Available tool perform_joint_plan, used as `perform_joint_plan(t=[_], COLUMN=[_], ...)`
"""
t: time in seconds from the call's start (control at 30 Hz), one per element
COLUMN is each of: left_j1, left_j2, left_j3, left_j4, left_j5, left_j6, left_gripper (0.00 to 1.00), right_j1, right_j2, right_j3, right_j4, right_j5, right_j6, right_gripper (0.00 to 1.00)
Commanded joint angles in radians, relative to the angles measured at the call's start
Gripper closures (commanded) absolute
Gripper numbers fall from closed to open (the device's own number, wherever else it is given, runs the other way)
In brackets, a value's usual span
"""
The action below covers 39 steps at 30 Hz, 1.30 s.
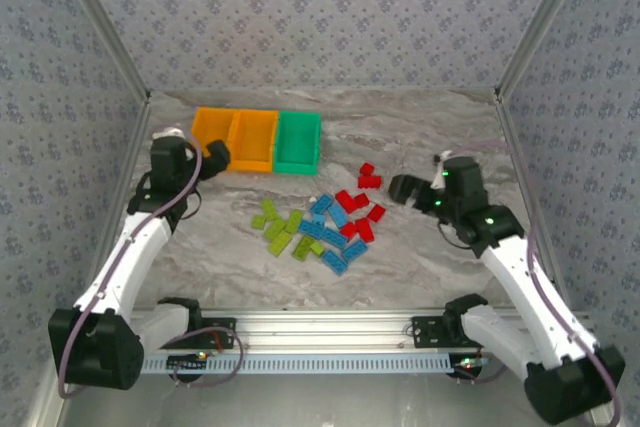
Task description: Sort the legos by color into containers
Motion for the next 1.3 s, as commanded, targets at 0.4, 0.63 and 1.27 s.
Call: perform_joint_plan(t=[0.4,0.63,1.27], left_j1=[-0.247,-0.267,-0.267], left_j2=[0.422,0.417,0.574], left_j3=[0.147,0.069,0.070], left_j4=[-0.339,-0.324,-0.307], left_j5=[0.158,0.106,0.109], left_j6=[-0.017,-0.001,0.052], left_gripper=[0.25,0.42,0.53], right_j1=[0.460,0.477,0.503], right_j2=[0.273,0.289,0.373], right_j3=[0.196,0.196,0.260], right_j4=[-0.188,-0.176,-0.207], right_j5=[0.122,0.141,0.167], right_j6=[0.135,0.160,0.165], right_gripper=[0.00,0.00,0.00])
